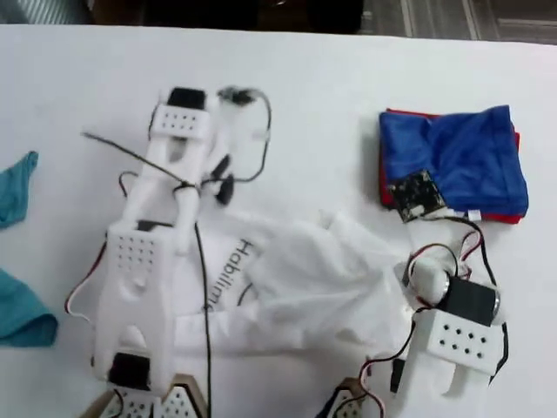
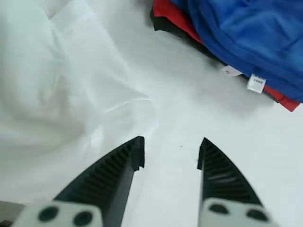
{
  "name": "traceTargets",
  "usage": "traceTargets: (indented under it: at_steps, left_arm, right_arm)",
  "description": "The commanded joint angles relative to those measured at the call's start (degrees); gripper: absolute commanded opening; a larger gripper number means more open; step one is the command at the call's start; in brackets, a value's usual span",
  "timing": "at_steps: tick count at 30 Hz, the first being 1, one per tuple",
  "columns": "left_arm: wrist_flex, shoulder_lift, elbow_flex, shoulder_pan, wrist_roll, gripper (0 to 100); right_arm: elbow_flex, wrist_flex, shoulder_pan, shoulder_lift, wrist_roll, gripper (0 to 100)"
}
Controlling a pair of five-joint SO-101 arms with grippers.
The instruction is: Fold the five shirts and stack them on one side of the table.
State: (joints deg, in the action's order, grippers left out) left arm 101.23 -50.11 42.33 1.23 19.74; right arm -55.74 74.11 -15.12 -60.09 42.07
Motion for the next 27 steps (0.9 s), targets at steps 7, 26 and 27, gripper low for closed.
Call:
traceTargets:
  at_steps: [7,26,27]
  left_arm:
    - [1.0,16.4,-28.4,-4.0,13.7,21]
    - [-7.0,21.5,-32.6,-8.1,22.8,21]
    - [-7.2,20.7,-32.5,-7.4,23.7,21]
  right_arm:
    - [0.3,-2.9,-0.8,1.0,0.0,18.8]
    - [-3.7,-7.4,-0.8,6.4,0.0,18.8]
    - [-3.7,-7.4,-0.8,6.4,0.0,18.8]
